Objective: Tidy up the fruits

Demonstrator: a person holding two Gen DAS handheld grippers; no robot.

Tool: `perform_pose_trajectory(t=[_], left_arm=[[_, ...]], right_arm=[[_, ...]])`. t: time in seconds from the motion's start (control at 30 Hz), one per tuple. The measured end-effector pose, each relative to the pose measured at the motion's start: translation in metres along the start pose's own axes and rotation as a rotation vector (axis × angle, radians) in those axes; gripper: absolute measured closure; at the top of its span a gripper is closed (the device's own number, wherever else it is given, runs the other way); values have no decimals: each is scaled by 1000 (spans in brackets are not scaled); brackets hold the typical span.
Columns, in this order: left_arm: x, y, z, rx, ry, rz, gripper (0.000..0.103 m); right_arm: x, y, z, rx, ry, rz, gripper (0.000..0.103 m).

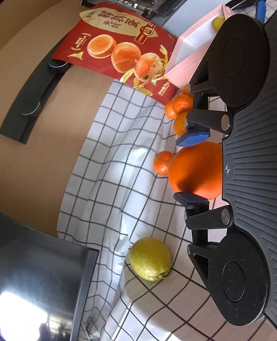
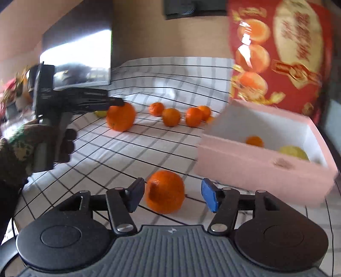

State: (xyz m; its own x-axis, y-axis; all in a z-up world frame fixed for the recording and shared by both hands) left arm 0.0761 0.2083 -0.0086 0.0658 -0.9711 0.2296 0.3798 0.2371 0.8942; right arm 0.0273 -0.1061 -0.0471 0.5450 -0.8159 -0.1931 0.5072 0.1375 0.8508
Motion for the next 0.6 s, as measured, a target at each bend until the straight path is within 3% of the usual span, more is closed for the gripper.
perform_pose_trajectory(t=[0.07,0.2,0.27,0.4,0.5,0.6], left_arm=[[5,0,5,-22,-22,5,52],[24,-2,20,-49,-164,21,52],[32,-1,28,-19,-205,44,52],[46,5,28,50,-24,-112,52],[59,7,8,9,-64,-127,52],[70,11,-18,-17,-29,-158,52]], right_arm=[[9,-3,3,26,-3,-21,35],[15,-5,8,51,-2,-51,35],[13,-5,6,49,1,-43,35],[12,-6,7,56,-16,-38,34],[12,-7,6,53,-18,-36,34],[13,-7,4,43,-15,-40,33]])
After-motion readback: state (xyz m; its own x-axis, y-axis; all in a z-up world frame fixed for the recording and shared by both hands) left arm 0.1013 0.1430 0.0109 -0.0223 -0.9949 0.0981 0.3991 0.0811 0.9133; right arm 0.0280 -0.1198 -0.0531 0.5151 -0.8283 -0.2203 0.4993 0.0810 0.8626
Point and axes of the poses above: each gripper's, at about its wrist camera, not at the fingertips, and z roughly against the way its jaws point, x to its right, y to its top, the point moved 6 cm from there along -z, roughly the way its jaws point, and after that the axes turned 7 degrees about -z, right-handed, at the moved point
